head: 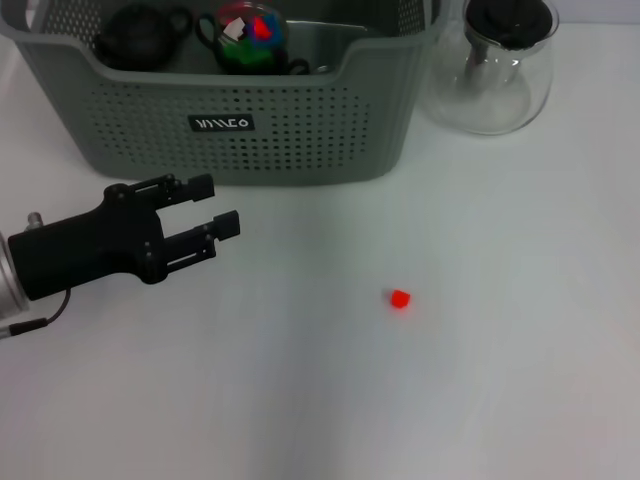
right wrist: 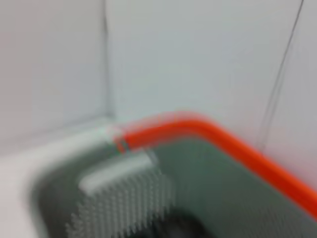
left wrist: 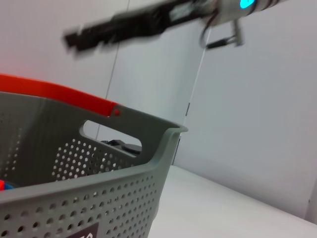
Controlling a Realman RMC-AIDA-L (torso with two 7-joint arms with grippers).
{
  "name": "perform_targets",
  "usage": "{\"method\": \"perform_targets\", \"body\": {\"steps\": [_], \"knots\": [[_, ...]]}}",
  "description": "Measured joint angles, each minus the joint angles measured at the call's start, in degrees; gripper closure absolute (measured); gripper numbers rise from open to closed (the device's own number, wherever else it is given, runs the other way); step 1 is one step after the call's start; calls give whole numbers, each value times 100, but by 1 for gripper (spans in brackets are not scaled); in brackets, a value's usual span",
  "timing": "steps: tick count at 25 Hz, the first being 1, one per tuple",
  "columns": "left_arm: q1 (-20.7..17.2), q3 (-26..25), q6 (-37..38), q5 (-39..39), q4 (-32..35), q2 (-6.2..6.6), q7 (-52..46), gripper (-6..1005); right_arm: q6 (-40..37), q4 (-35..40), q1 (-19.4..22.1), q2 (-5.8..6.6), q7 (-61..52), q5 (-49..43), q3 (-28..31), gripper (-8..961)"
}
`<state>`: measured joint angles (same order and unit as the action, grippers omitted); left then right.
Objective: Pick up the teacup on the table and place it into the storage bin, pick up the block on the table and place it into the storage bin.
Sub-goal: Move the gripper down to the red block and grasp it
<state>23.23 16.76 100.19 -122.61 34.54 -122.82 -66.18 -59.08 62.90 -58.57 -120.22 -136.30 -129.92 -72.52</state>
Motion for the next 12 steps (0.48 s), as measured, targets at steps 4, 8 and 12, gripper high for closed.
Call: {"method": "perform_targets", "body": {"steps": [4, 8, 12], "knots": [[-32, 0, -2, 0, 0, -2, 4, 349, -958, 2241, 1973, 51, 1038, 2010, 77, 334], [-31, -57, -1, 0, 7, 14, 8, 349, -2460, 3334, 3583, 81, 2268, 2947, 407, 314], [-4, -61, 74, -26, 34, 32, 8, 349, -3876, 3465, 4200, 40, 2581, 2401, 784, 315]]}}
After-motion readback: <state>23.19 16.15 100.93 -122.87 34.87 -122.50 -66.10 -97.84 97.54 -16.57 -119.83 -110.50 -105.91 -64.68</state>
